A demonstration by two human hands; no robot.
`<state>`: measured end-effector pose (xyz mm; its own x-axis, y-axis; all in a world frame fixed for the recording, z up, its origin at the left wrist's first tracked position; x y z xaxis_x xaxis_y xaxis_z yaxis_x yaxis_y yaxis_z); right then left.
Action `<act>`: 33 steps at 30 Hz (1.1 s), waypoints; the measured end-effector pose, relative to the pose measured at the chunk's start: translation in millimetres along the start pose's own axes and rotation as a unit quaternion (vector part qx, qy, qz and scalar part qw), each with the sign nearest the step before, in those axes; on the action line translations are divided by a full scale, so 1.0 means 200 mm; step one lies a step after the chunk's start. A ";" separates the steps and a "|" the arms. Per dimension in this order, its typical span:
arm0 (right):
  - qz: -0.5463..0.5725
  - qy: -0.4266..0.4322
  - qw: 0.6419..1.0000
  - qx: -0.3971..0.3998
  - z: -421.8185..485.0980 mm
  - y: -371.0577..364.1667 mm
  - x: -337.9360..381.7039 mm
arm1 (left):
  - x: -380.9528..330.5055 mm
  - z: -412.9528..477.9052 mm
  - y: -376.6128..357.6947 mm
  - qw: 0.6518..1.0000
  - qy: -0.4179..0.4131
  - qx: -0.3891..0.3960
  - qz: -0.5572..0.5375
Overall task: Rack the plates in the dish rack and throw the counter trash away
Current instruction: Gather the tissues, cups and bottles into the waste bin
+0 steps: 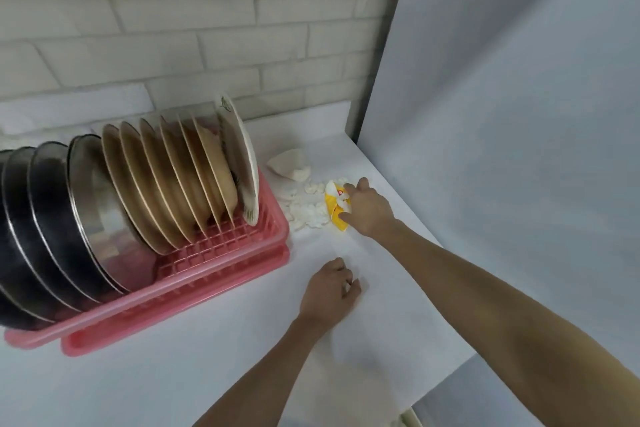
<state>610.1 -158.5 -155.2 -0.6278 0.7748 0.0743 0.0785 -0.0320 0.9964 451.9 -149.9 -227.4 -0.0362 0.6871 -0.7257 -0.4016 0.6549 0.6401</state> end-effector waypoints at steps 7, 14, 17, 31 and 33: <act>-0.033 0.024 0.998 -0.040 0.09 -0.02 -0.04 | -0.02 0.01 0.02 1.000 -0.001 -0.011 -0.001; 0.231 -0.016 0.968 -0.098 -0.17 0.08 -0.19 | 0.06 0.02 0.09 0.980 0.130 -0.072 -0.135; 0.381 -0.125 0.913 -0.075 -0.29 0.03 -0.30 | 0.06 0.01 0.10 0.978 0.135 -0.072 -0.144; 0.549 -0.269 0.791 0.038 -0.73 -0.28 -0.37 | 0.03 0.02 0.08 0.990 0.103 -0.047 -0.079; 0.525 -0.285 0.802 0.019 -0.82 -0.28 -0.39 | 0.01 0.00 0.07 0.985 0.117 -0.035 -0.125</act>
<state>528.1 -320.7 -211.0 0.2553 0.4967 0.8295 0.3625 -0.8445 0.3942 446.1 -139.4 -219.5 -0.1351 0.4105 -0.9018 -0.4869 0.7651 0.4212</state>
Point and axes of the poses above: each hand's wrist, its own z-axis towards the middle knuckle, its own y-axis out of the back of the hand, x = y × z, the point moved 8 cm from there along z, towards the middle knuckle, and after that the axes turned 4 degrees about -x, right-handed, at the moved point
